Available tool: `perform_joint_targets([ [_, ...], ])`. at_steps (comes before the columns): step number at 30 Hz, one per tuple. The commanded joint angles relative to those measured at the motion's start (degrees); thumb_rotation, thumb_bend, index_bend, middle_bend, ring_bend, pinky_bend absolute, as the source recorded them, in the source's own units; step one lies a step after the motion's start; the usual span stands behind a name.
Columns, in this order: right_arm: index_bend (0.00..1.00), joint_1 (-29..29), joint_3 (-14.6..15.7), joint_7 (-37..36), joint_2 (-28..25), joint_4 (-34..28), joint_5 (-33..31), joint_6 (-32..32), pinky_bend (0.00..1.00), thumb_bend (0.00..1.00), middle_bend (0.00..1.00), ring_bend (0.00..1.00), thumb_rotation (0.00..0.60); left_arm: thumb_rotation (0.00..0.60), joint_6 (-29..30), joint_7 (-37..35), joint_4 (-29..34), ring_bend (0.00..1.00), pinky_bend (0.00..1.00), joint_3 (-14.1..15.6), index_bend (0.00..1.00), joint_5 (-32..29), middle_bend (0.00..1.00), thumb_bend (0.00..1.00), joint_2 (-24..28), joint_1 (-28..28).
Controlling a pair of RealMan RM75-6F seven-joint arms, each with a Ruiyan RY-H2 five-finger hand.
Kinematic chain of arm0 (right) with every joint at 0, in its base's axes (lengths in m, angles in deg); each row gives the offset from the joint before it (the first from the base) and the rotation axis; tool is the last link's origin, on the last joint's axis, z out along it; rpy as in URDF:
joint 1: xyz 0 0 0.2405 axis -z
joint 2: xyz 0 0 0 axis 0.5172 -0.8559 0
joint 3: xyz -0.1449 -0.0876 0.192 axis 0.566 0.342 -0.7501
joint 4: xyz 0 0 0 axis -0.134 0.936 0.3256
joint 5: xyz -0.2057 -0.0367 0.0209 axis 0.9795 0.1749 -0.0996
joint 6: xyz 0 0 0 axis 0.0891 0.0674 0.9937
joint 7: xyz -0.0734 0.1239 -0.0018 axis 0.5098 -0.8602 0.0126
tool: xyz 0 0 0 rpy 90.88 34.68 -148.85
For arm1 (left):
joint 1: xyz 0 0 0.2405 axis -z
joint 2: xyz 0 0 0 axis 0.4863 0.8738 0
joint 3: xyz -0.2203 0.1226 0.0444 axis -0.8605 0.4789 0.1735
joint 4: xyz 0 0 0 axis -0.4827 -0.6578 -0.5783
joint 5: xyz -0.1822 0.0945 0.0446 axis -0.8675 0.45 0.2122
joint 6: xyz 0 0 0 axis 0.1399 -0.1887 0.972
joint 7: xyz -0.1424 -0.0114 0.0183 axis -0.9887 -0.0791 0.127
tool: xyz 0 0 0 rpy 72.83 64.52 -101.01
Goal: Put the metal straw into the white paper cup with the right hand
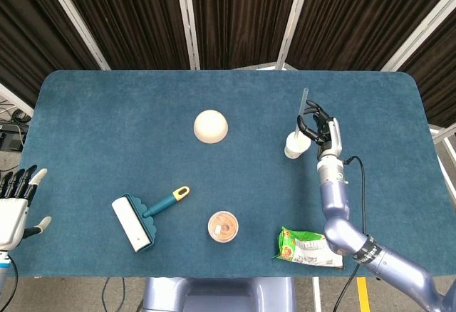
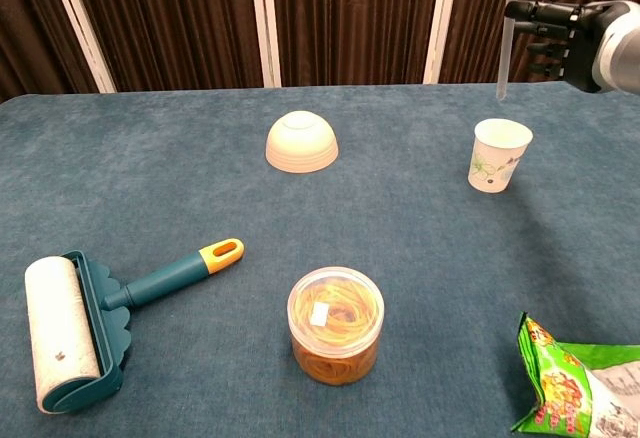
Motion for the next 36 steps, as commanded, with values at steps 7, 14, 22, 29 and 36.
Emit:
perform_joint_targets([
  [7, 0.54, -0.83, 0.88, -1.74, 1.68, 6.06, -0.54, -2.68, 0.00, 0.37, 0.17, 0.00, 0.600, 0.600, -0.12, 0.22, -0.01, 0.00, 0.00, -0.10, 0.07, -0.27, 0.00, 0.20, -0.06, 0.06],
  [14, 0.54, -0.65, 1.66, -3.92, 2.82, 10.64, 0.16, -5.42, 0.00, 0.37, 0.17, 0.00, 0.600, 0.600, -0.21, 0.36, 0.03, 0.00, 0.00, -0.19, 0.07, -0.54, 0.00, 0.20, -0.11, 0.09],
  [22, 0.54, -0.44, 2.60, -6.66, 4.66, 14.89, 2.02, -8.20, 0.00, 0.36, 0.17, 0.00, 0.600, 0.600, -0.33, 0.33, 0.05, 0.00, 0.00, -0.19, 0.07, -0.63, 0.00, 0.21, -0.10, 0.14],
  [29, 0.54, 0.37, 3.20, -9.04, 4.96, 15.24, 5.49, -9.63, 0.00, 0.26, 0.17, 0.00, 0.600, 0.600, -0.37, 0.05, 0.02, 0.00, 0.00, -0.20, 0.07, -0.63, 0.00, 0.20, -0.07, 0.17],
  [36, 0.48, 1.74, 3.74, -11.03, 4.69, 14.31, 7.32, -10.49, 0.00, 0.23, 0.14, 0.00, 0.600, 0.600, -0.39, -0.04, 0.07, 0.00, 0.00, -0.11, 0.07, -0.55, 0.00, 0.20, 0.01, 0.15],
])
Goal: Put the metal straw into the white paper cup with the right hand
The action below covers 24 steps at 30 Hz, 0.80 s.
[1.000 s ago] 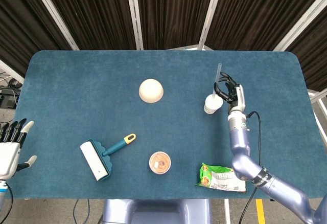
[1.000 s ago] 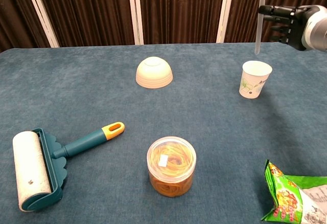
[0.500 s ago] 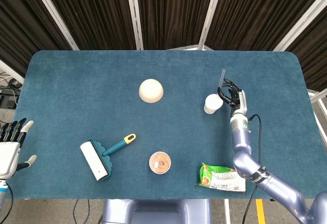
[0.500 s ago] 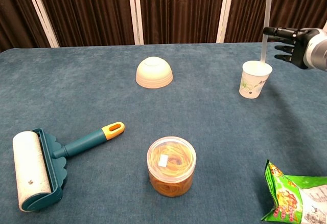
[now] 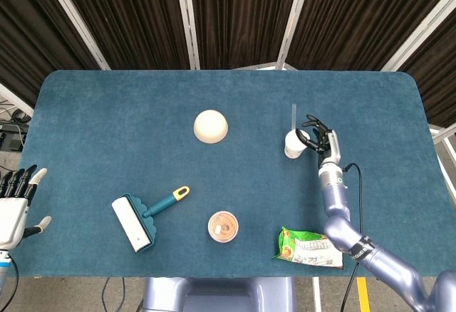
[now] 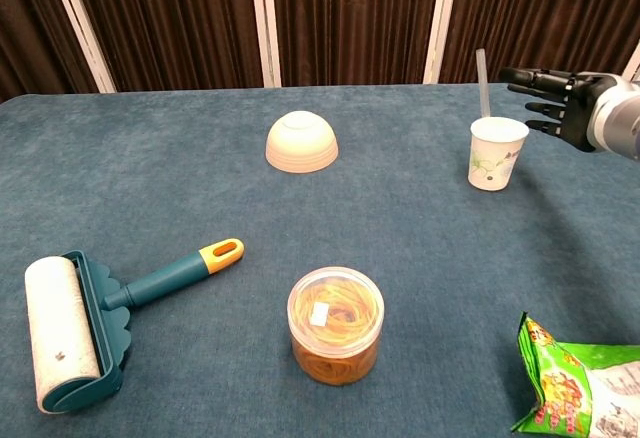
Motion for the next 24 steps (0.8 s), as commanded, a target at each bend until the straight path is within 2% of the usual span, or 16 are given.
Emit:
perform_joint_targets([
  [1, 0.48, 0.58, 0.23, -0.59, -0.19, -0.60, 0.57, -0.09, 0.00, 0.23, 0.14, 0.00, 0.600, 0.600, 0.06, 0.00, 0.01, 0.00, 0.00, 0.02, 0.07, 0.11, 0.00, 0.21, 0.02, 0.00],
  [8, 0.46, 3.18, 1.34, -0.57, -3.03, -6.78, 5.81, 2.20, 0.00, 0.23, 0.13, 0.00, 0.600, 0.600, 0.20, 0.02, 0.07, 0.00, 0.00, 0.09, 0.07, 0.28, 0.00, 0.21, 0.03, -0.06],
  [12, 0.39, 6.31, 4.12, 2.23, -8.17, -14.00, 12.18, 4.34, 0.00, 0.23, 0.07, 0.00, 0.600, 0.600, 0.10, 0.02, 0.16, 0.00, 0.00, 0.06, 0.07, 0.07, 0.00, 0.20, 0.06, -0.06],
  [16, 0.31, 9.08, 8.77, 9.01, -14.22, -19.58, 19.10, 6.63, 0.00, 0.19, 0.01, 0.00, 0.600, 0.600, -0.05, 0.20, 0.35, 0.00, 0.00, 0.03, 0.07, -0.17, 0.00, 0.20, 0.07, -0.03],
  [17, 0.29, 10.36, 11.32, 12.90, -17.35, -22.11, 22.67, 7.59, 0.00, 0.19, 0.00, 0.00, 0.600, 0.600, -0.07, 0.37, 0.32, 0.00, 0.00, 0.02, 0.07, -0.28, 0.00, 0.20, 0.06, -0.05],
  [20, 0.26, 13.91, 16.42, 20.84, -23.79, -26.83, 29.90, 11.67, 0.00, 0.18, 0.00, 0.00, 0.600, 0.600, -0.07, 0.41, 0.50, 0.00, 0.00, -0.02, 0.07, -0.48, 0.00, 0.20, 0.06, -0.09],
  [24, 0.20, 19.39, 23.88, 32.76, -28.26, -25.97, 41.44, 22.07, 0.00, 0.18, 0.00, 0.00, 0.600, 0.600, -0.11, 0.60, 0.72, 0.00, 0.00, 0.03, 0.07, -0.57, 0.00, 0.20, 0.12, -0.12],
])
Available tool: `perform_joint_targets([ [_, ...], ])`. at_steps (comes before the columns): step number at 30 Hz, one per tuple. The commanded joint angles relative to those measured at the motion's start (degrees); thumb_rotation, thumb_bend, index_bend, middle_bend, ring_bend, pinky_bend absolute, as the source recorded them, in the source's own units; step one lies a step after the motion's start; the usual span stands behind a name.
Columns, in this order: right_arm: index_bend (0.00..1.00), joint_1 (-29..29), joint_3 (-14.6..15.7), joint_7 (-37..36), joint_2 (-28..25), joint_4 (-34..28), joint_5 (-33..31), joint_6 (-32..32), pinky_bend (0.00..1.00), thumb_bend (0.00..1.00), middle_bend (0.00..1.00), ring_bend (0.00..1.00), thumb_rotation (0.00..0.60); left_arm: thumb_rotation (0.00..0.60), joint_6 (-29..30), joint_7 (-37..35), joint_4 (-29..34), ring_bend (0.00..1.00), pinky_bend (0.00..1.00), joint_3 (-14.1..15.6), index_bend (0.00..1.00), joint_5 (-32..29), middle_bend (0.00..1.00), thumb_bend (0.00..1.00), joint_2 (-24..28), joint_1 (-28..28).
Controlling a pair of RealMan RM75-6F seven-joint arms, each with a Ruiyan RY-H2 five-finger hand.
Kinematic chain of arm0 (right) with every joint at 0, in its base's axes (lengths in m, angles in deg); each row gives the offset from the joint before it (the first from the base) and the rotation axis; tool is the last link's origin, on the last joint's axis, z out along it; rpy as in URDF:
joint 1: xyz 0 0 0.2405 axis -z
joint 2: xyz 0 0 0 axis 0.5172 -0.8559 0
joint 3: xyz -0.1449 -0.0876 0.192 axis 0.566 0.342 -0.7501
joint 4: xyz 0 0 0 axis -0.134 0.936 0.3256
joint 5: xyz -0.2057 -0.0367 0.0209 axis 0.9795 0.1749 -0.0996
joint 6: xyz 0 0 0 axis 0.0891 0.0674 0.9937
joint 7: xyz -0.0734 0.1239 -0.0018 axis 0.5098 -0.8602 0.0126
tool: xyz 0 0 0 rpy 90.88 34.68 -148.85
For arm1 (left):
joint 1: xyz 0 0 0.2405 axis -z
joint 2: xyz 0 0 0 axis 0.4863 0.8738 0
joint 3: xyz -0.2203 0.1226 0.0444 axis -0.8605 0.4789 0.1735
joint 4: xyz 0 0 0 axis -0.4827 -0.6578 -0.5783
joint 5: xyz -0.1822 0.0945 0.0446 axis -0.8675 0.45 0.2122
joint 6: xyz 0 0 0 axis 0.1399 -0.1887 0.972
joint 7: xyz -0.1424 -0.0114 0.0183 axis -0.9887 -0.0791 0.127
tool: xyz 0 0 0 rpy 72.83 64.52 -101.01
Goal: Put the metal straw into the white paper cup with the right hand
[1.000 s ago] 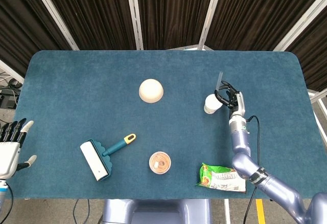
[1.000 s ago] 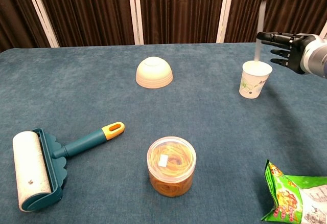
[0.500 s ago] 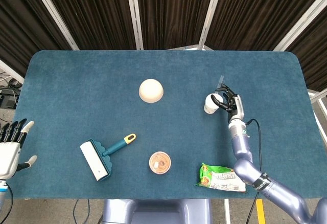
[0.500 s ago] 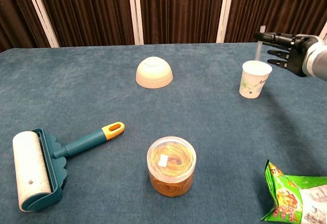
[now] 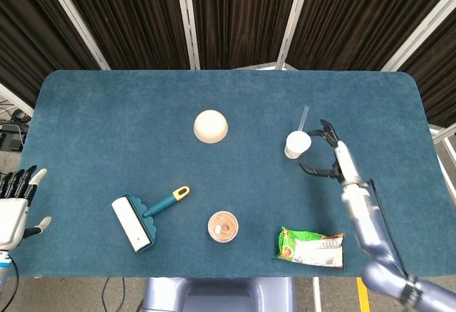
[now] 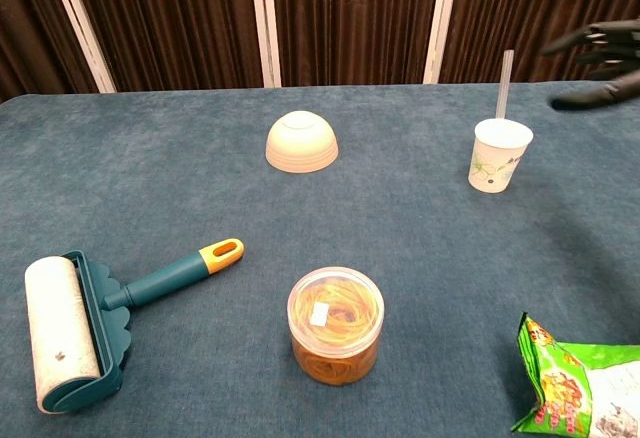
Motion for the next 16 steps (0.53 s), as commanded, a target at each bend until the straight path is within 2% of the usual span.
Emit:
perform_joint_targets([
  [1, 0.18, 7.83, 10.36, 14.98, -7.18, -0.83, 14.40, 13.17, 0.00, 0.17, 0.00, 0.00, 0.600, 0.600, -0.04, 0.00, 0.20, 0.00, 0.00, -0.03, 0.07, -0.19, 0.00, 0.21, 0.04, -0.03],
  [7, 0.02, 13.49, 16.20, 25.81, -9.50, 3.62, 20.35, 22.56, 0.00, 0.13, 0.00, 0.00, 0.600, 0.600, -0.02, -0.22, 0.23, 0.00, 0.00, -0.19, 0.06, -0.44, 0.00, 0.21, 0.01, -0.04],
  [11, 0.00, 15.86, 16.65, 25.87, -10.27, 4.16, 19.83, 26.77, 0.00, 0.11, 0.00, 0.00, 0.600, 0.600, -0.31, 0.18, 0.15, 0.00, 0.00, -0.09, 0.04, -0.81, 0.00, 0.21, 0.11, -0.06],
  [16, 0.00, 15.62, 16.92, 26.50, -9.88, 4.85, 20.11, 27.48, 0.00, 0.10, 0.00, 0.00, 0.600, 0.600, -0.53, 1.33, 0.42, 0.00, 0.00, 0.02, 0.01, -1.10, 0.00, 0.20, 0.27, -0.04],
])
